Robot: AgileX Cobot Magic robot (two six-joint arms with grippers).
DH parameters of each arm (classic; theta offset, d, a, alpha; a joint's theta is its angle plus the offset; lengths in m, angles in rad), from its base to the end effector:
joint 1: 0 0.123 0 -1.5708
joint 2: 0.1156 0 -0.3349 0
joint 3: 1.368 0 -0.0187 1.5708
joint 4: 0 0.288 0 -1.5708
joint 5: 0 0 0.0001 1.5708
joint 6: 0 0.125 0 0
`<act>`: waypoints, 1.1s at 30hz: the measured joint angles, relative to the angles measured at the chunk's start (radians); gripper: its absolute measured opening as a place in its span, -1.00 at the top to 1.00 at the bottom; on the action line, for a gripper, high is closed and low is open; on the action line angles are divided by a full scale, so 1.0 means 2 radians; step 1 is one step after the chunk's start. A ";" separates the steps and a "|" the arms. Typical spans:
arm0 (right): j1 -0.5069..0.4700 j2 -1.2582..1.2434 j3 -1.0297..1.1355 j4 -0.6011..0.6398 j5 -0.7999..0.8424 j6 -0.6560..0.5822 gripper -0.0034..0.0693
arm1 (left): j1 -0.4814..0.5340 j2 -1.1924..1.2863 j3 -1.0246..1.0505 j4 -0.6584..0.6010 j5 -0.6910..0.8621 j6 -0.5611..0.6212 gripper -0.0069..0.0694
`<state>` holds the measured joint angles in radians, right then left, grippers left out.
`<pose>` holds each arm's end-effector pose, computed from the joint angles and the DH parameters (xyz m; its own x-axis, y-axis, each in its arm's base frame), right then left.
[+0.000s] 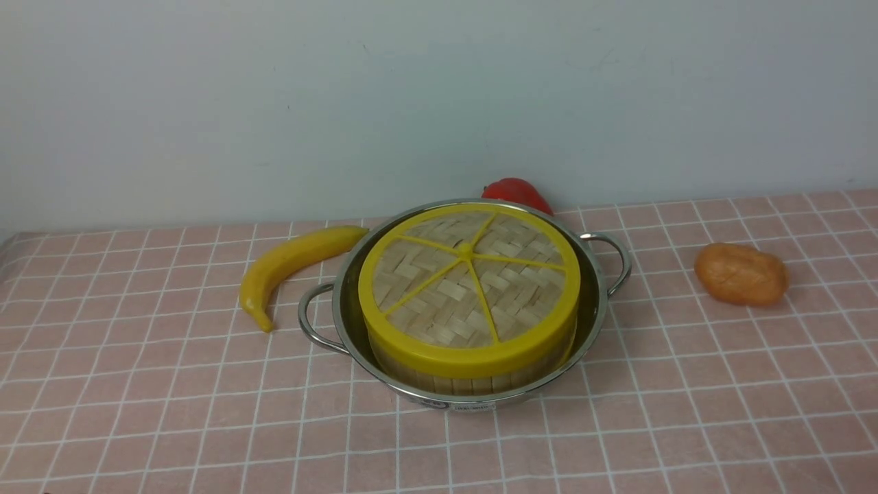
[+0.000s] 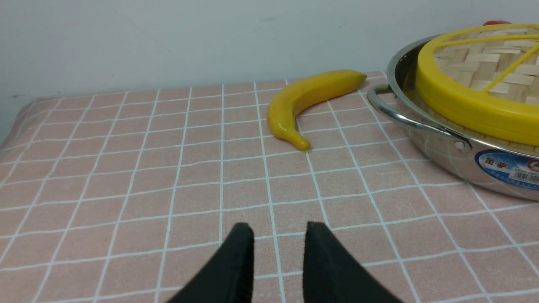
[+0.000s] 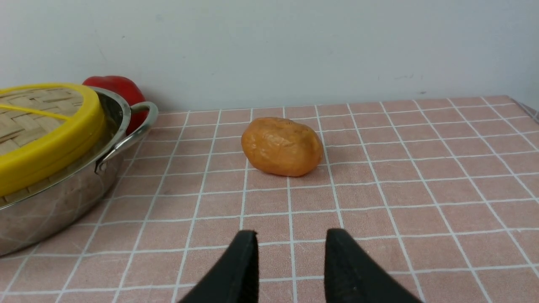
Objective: Place the steamer in the pot on the pink tablecloth, and put the lid on the steamer.
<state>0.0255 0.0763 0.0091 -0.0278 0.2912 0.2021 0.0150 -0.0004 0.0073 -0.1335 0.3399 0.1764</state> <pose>0.0790 0.0010 0.1703 -0.2839 0.1674 -0.9441 0.0322 0.9858 0.1651 0.0737 -0.0045 0.1714 -0.2522 0.0466 -0.9665 0.0407 0.9985 0.0375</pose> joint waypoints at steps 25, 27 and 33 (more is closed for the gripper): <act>0.000 0.000 0.000 0.000 0.000 0.000 0.24 | 0.000 0.000 0.000 0.001 0.000 0.000 0.26; 0.000 0.000 0.000 0.000 0.000 0.000 0.24 | 0.000 0.000 0.000 0.001 0.000 0.000 0.24; 0.000 0.000 0.000 0.000 0.000 0.000 0.24 | 0.000 0.000 0.000 0.001 0.000 0.000 0.21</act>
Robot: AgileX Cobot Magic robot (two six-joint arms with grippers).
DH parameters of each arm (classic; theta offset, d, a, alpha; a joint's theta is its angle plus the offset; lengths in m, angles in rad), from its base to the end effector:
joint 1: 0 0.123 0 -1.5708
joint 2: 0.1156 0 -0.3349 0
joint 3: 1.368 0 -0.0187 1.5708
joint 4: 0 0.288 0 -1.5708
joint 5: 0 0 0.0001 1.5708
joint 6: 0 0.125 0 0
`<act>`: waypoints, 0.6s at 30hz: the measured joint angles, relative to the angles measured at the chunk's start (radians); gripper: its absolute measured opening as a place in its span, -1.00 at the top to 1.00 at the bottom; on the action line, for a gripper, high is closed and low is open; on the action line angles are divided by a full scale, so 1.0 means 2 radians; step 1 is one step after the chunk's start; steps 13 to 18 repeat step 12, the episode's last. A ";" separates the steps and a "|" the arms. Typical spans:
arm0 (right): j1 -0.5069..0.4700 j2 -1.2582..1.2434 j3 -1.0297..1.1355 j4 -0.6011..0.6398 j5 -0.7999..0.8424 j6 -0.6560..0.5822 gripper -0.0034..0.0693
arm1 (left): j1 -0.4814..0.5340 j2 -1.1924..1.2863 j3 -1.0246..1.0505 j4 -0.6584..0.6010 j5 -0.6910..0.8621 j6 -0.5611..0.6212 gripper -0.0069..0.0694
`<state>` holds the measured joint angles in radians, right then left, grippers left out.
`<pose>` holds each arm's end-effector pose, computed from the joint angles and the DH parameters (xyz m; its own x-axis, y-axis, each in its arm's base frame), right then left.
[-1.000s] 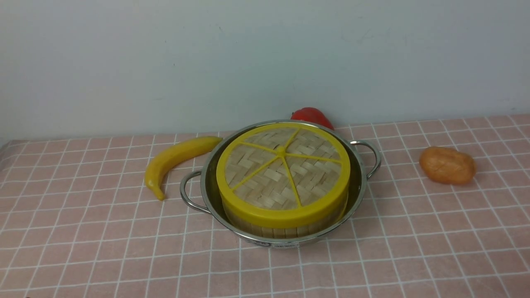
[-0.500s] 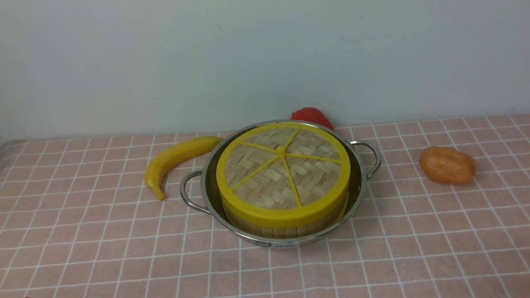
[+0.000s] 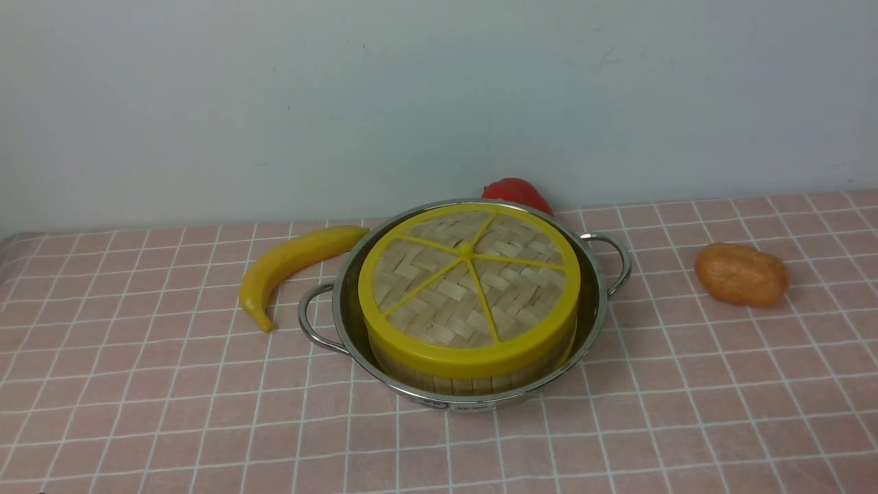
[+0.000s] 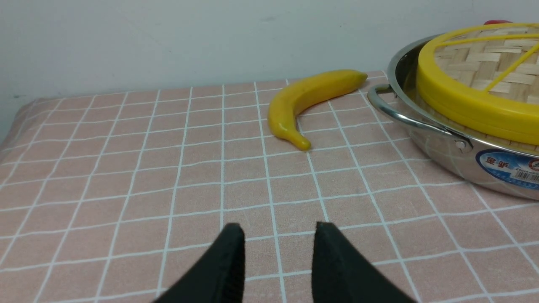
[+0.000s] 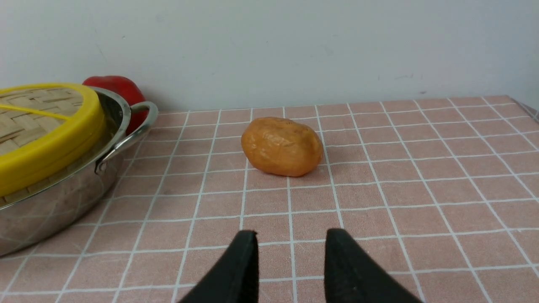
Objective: Place the steamer in the pot on the pink tablecloth, and put the lid on the steamer.
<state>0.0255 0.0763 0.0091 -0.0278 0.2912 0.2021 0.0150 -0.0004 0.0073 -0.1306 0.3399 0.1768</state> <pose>0.0790 0.0010 0.1703 -0.2839 0.1674 -0.9441 0.0322 0.9858 0.1651 0.0737 -0.0043 0.1714 -0.2523 0.0497 -0.9664 0.0406 0.9983 0.0408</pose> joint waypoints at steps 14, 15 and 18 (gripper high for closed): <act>0.000 0.000 0.000 0.000 0.000 0.001 0.24 | 0.000 0.000 0.000 0.000 0.000 0.000 0.18; 0.000 0.000 0.000 0.000 0.000 0.001 0.24 | 0.000 0.000 0.000 0.000 0.000 0.000 0.18; 0.000 0.000 0.000 0.000 0.000 0.001 0.24 | 0.000 0.000 0.000 0.000 0.000 0.000 0.18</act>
